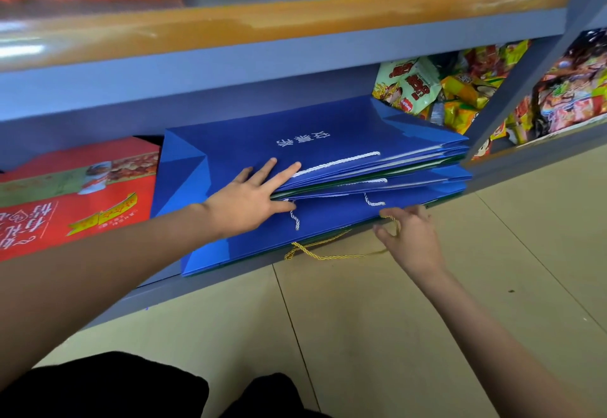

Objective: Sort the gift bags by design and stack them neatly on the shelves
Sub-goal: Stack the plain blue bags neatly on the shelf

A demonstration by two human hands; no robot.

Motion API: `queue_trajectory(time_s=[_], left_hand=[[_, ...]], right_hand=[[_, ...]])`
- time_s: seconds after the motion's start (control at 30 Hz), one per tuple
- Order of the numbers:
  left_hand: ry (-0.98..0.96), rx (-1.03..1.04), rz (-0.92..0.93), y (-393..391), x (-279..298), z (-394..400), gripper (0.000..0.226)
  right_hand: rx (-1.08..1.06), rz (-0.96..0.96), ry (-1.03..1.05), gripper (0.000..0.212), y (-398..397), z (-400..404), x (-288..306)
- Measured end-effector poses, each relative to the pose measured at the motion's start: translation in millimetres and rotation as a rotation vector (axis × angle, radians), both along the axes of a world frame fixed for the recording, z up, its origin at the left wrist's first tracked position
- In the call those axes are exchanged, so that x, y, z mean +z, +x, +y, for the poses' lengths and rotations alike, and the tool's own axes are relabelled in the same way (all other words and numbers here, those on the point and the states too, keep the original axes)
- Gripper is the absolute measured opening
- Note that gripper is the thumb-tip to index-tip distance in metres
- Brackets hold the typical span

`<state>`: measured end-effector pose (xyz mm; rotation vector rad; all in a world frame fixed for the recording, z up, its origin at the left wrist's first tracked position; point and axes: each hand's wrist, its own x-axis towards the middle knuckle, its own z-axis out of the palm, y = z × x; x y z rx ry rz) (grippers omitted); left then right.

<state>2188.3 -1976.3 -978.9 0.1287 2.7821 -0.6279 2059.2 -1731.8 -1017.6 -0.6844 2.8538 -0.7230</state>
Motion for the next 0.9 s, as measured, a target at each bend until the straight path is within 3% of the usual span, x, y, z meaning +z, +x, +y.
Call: queue_trajectory(time_s=[0.13,0.23,0.37,0.53,0.6,0.67,0.73,0.9], left_hand=[[-0.115,-0.069,-0.037,1.5,-5.2,6.0,0.066],[-0.102,-0.143,0.052,1.0,-6.0,4.9,0.046],[-0.147,-0.259,0.148,-3.4,-7.5,4.7,0.039],[-0.002,-0.284,0.137,-8.2,-24.0,-2.5,0.071],[0.191,-0.254,0.149,-9.1,-22.6,-7.2,0.078],[0.336,-0.094,0.116,-7.7,-17.6,-10.8,0.076],[0.365,0.058,0.072,-4.4,-16.4,-13.6,0.068],[0.335,0.119,0.094,-8.6,-8.2,-9.8,0.059]], right_hand=[[0.071,0.326,-0.219,0.020,2.1,-12.3,-6.8],[0.218,0.437,-0.094,0.026,-10.2,-21.5,-14.5],[0.328,0.494,0.024,0.025,-40.9,-26.4,-12.8],[0.546,0.602,0.106,0.025,-57.2,-24.8,-8.3],[0.559,0.606,0.122,0.025,-58.1,-24.8,-9.5],[0.558,0.588,0.117,0.027,-59.2,-25.2,-13.2],[0.570,0.554,0.117,0.029,-59.7,-25.5,-16.1],[0.490,0.389,-0.019,0.023,-48.7,-31.1,-7.0]])
